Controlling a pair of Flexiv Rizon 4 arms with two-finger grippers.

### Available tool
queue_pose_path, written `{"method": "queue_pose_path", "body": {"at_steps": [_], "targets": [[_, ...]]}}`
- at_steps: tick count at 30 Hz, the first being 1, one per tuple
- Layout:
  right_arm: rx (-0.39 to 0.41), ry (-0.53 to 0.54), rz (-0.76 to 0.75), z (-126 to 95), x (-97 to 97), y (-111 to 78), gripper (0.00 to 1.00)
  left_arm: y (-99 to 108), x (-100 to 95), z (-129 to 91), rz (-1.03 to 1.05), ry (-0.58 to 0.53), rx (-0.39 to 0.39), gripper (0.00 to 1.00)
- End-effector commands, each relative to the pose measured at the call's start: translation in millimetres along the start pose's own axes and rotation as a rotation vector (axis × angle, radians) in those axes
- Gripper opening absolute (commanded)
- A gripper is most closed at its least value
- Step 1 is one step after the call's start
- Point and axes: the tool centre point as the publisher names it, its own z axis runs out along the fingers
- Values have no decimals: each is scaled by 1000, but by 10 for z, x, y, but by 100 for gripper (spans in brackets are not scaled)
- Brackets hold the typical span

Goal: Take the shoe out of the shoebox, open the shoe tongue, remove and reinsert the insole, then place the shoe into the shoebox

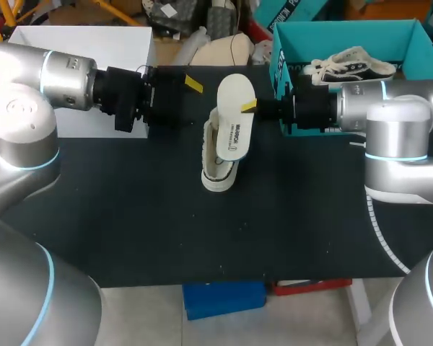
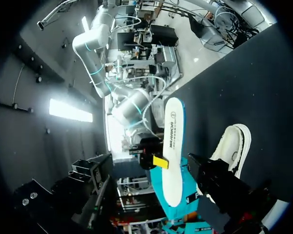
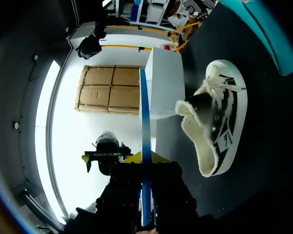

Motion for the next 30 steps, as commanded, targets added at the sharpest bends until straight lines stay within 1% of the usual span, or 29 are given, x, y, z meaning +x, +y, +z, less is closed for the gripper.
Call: {"method": "queue_pose_path", "body": {"at_steps": [1,11,13,18,21,25,30], "targets": [[-4,-1,0,10,0,-9,0,-52,0,6,2,1,-101,100],[-4,-1,0,10,0,-9,0,-52,0,6,2,1,-101,100],[-4,-1,0,10,0,-9,0,-46,0,3,30,17,-104,100],[-4,-1,0,10,0,-9,0,-14,55,-8,46,-22,-127,100],[-4,-1,0,10,0,-9,0,-8,82,-2,25,-89,-125,100],[-4,-1,0,10,0,-9,0,-19,154,58,29,-97,-130,100],[-4,-1,0,10,0,-9,0,-16,271,183,41,-72,-173,100]]}}
